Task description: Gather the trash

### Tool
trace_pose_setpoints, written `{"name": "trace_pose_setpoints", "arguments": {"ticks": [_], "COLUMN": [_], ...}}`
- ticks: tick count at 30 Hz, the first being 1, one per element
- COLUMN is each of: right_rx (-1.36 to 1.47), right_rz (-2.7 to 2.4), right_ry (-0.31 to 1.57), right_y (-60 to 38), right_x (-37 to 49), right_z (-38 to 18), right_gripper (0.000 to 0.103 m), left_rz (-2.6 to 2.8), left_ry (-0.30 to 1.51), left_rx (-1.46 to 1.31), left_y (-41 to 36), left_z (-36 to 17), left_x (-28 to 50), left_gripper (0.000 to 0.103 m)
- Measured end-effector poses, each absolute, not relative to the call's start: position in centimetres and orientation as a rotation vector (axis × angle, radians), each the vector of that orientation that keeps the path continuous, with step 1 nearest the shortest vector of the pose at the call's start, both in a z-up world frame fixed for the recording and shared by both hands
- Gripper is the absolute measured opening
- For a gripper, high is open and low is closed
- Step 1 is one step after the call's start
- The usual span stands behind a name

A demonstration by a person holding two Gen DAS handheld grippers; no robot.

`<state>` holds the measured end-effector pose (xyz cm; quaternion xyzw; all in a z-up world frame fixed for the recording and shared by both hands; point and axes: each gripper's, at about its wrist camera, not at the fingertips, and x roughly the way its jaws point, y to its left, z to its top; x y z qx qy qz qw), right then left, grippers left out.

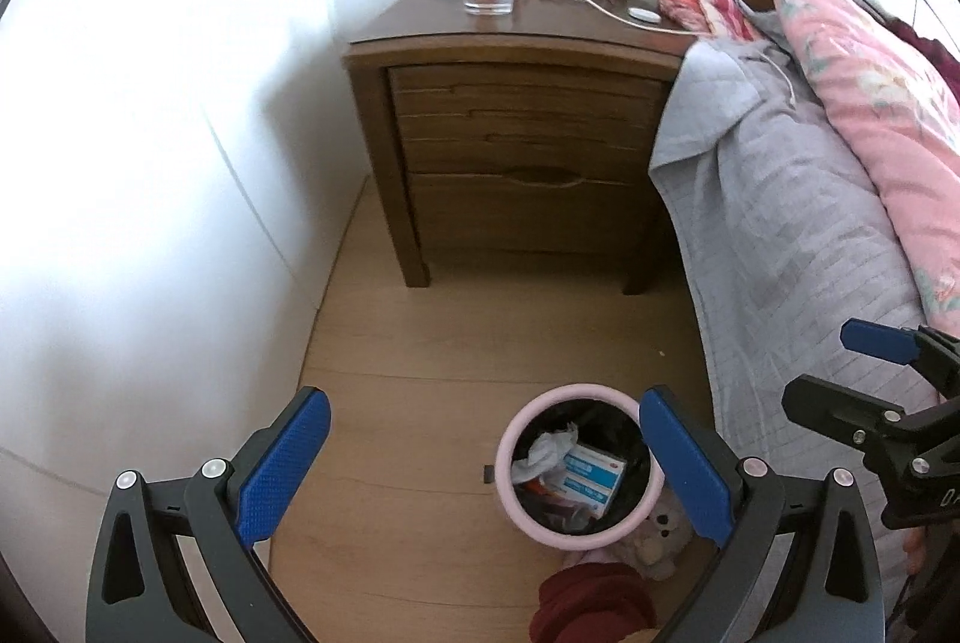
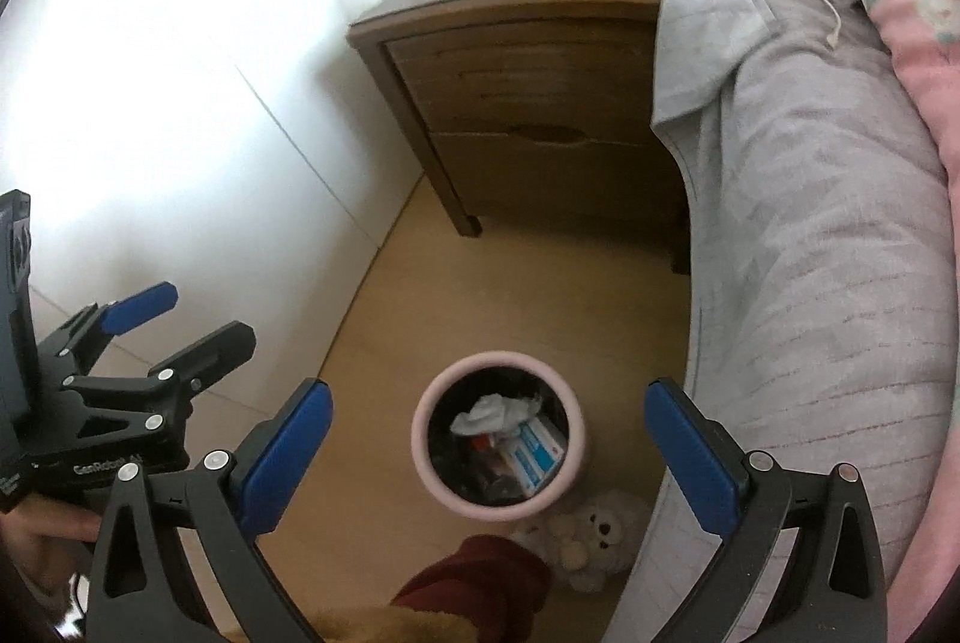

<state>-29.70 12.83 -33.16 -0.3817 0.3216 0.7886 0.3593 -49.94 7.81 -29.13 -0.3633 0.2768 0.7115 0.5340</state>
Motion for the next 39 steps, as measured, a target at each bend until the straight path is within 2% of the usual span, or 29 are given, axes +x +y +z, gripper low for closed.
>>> {"name": "trace_pose_setpoints", "arguments": {"ticks": [8,19,39], "right_rx": [-0.978,-0.997,-1.044], "right_rz": [2.072,2.057,2.054], "right_ry": [0.758,0.751,0.719], "right_y": [12.0,11.5,10.8], "right_x": [-29.0,-28.2,-28.3], "right_z": [-32.4,-32.0,-32.0], "right_gripper": [0.103,0.103,0.103], "left_rz": [1.707,1.639,1.631], "left_ry": [0.656,0.688,0.630], "left_rx": [-0.864,-0.858,-0.900], "left_y": [7.5,8.4,8.1], "left_z": [-28.8,-29.1,-28.6], "left_x": [-49.0,-47.5,-48.0], "left_gripper": [0.103,0.103,0.103]}}
